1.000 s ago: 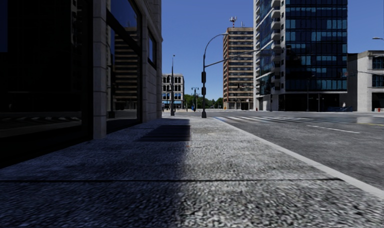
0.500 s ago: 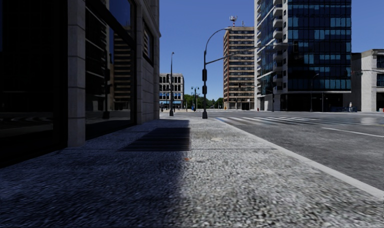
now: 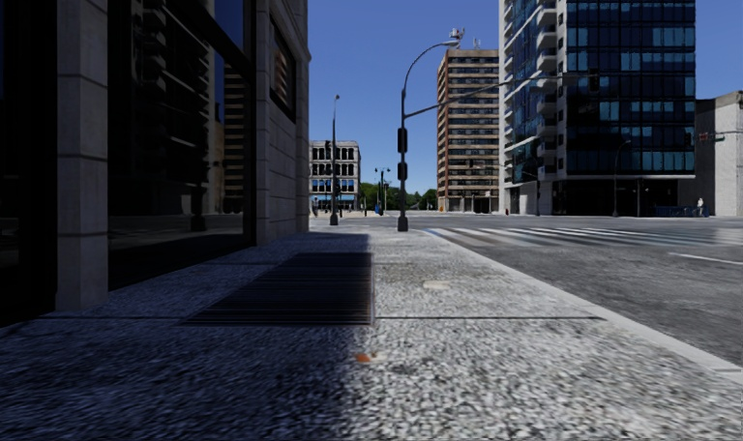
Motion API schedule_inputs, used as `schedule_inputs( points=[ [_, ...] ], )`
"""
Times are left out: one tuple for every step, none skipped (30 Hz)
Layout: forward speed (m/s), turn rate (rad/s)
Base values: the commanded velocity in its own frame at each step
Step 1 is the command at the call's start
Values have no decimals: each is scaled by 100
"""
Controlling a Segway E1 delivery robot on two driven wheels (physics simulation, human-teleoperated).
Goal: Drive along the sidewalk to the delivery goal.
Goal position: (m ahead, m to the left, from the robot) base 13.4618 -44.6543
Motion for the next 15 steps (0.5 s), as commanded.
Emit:
schedule_inputs(
  points=[
    [200,0],
    [200,0],
    [200,0],
    [200,0],
    [200,0],
    [200,0],
    [200,0],
    [200,0],
    [200,0],
    [200,0],
    [200,0],
    [200,0],
    [200,0],
    [200,0],
    [200,0]
  ],
)
